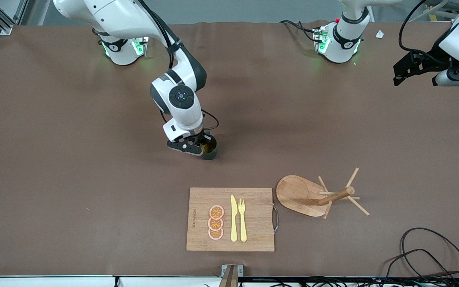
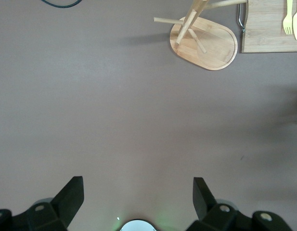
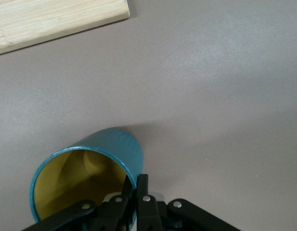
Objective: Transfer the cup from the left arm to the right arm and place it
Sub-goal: 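Close the right gripper on the mug's rim, then carry the mug with the right gripper away from the cutting board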
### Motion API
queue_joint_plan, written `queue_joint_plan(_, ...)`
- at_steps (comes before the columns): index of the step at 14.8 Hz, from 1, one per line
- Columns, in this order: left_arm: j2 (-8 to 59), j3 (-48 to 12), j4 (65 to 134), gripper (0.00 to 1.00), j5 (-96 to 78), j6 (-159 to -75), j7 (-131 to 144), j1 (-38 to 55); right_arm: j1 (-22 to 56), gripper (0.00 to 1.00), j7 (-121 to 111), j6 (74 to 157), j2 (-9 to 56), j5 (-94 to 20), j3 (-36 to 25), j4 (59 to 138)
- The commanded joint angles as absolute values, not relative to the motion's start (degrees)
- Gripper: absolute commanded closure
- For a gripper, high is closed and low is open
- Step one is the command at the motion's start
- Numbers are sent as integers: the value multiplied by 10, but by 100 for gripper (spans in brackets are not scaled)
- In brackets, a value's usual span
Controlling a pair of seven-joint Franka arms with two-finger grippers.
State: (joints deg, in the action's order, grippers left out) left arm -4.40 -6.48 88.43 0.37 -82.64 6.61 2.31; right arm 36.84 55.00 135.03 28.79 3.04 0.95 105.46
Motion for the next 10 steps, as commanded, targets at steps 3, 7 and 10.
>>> queue_joint_plan(3,-46,-67,882,0,2,-828,52,16,354,100,531,1326,274,44,7,1053)
queue_joint_plan(7,-47,-67,884,0,2,-826,49,13,320,100,294,1264,238,44,5,1056)
queue_joint_plan(10,-47,-67,884,0,2,-824,52,14,295,100,165,1237,222,45,6,1060)
